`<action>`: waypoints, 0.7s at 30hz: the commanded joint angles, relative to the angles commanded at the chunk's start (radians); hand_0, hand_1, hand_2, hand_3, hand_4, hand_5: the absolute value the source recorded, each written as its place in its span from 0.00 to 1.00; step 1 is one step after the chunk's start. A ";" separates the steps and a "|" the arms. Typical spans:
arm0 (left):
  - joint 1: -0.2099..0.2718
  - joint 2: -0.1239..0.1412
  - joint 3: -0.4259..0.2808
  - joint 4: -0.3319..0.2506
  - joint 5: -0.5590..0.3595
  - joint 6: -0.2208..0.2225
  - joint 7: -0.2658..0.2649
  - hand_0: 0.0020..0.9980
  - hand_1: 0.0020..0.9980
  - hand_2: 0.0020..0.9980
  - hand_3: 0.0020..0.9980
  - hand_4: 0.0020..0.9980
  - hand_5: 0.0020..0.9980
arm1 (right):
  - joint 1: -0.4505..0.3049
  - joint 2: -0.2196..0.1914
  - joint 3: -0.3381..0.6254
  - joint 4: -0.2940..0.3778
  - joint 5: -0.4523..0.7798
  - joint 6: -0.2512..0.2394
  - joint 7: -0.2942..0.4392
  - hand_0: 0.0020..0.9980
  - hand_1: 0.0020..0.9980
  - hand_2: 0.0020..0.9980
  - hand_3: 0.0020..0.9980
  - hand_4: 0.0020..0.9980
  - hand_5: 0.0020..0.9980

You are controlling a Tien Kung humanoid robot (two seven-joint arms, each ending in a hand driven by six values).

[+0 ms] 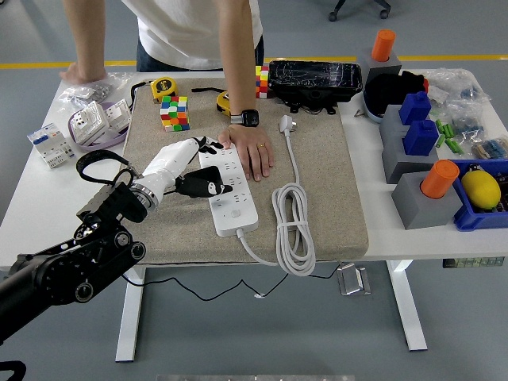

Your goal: Put the plug near the board,insert it into the board,press the button,pull the plug out

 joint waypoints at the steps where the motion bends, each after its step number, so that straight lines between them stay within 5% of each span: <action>1: -0.004 -0.002 0.002 0.010 0.003 -0.006 0.018 0.72 0.74 0.74 0.75 1.00 0.36 | 0.000 0.000 0.002 0.000 0.000 0.000 0.000 0.61 0.63 0.62 0.55 0.95 0.48; 2: -0.005 -0.003 0.003 0.014 0.004 -0.011 0.031 0.72 0.74 0.74 0.75 1.00 0.36 | 0.000 0.000 0.003 0.001 0.000 0.000 0.000 0.61 0.63 0.62 0.55 0.95 0.48; 3: -0.006 -0.004 0.002 0.019 0.004 -0.015 0.043 0.44 0.60 0.59 0.63 0.86 0.27 | 0.000 0.001 0.004 0.001 0.000 0.000 0.000 0.61 0.63 0.62 0.55 0.95 0.48; 7: -0.013 -0.009 0.011 0.045 0.005 -0.038 0.085 0.44 0.60 0.59 0.63 0.86 0.27 | -0.001 0.000 0.010 0.001 0.000 0.000 0.000 0.61 0.63 0.62 0.55 0.95 0.48; 14: -0.024 -0.018 0.030 0.070 -0.015 -0.021 0.076 0.43 0.57 0.57 0.59 0.84 0.26 | -0.003 0.000 0.013 0.001 0.000 0.000 0.000 0.61 0.63 0.62 0.55 0.95 0.48; 15: -0.023 -0.019 0.031 0.071 -0.025 -0.017 0.074 0.36 0.50 0.53 0.55 0.76 0.23 | -0.003 0.000 0.012 0.001 0.000 0.000 0.000 0.61 0.63 0.62 0.55 0.95 0.48; 20: -0.027 -0.023 0.039 0.073 -0.041 0.000 0.066 0.36 0.50 0.53 0.55 0.76 0.23 | -0.001 0.003 0.013 0.001 0.000 0.000 0.000 0.61 0.63 0.62 0.55 0.95 0.48; 21: -0.028 -0.023 0.041 0.073 -0.039 0.001 0.067 0.30 0.44 0.46 0.51 0.72 0.17 | -0.001 0.003 0.013 0.002 0.001 0.000 0.000 0.61 0.63 0.62 0.55 0.95 0.48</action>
